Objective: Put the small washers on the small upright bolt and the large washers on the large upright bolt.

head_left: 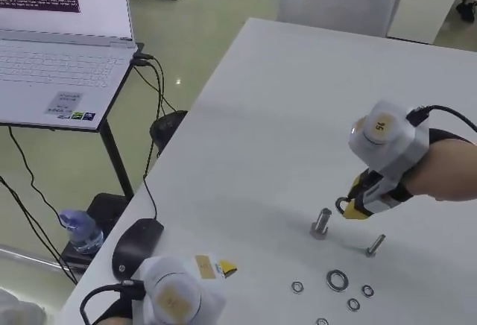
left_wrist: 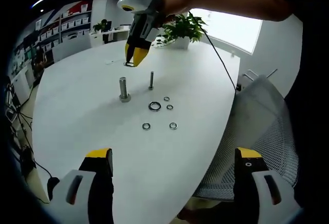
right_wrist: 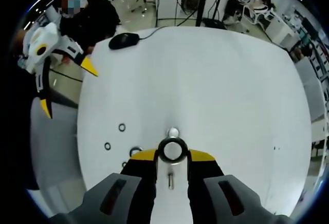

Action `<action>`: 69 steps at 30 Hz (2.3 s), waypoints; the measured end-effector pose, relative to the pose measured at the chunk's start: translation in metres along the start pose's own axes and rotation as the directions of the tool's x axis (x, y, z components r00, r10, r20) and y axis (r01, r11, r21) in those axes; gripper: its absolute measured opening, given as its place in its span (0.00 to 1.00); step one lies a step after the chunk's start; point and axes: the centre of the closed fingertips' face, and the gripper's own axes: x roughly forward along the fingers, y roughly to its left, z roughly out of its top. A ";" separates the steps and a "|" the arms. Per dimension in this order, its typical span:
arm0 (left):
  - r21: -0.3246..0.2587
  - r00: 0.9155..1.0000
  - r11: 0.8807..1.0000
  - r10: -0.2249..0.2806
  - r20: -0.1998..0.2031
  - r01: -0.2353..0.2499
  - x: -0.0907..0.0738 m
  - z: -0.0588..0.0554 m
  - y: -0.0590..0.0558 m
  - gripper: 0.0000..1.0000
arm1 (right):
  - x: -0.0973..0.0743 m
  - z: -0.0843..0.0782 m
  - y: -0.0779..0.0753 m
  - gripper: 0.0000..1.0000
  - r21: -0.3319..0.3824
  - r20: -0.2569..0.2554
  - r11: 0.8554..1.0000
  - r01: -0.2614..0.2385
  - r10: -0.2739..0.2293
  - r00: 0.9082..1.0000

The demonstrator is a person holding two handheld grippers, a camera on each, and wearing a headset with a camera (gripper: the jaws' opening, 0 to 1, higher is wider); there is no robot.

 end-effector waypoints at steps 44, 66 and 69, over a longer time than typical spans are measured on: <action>-0.013 1.000 1.000 -0.007 -0.017 0.007 -0.004 -0.013 0.012 0.94 | 0.063 0.000 -0.002 0.22 -0.066 -0.125 0.997 -0.031 0.022 0.992; -0.017 0.999 1.000 -0.014 -0.031 0.013 0.000 -0.019 0.010 0.92 | 0.089 -0.011 -0.009 0.22 -0.053 -0.160 0.998 -0.036 0.028 0.987; -0.022 0.999 1.000 -0.014 -0.030 0.013 0.000 -0.019 0.009 0.92 | 0.092 -0.013 -0.011 0.22 -0.048 -0.161 0.998 -0.034 0.026 0.987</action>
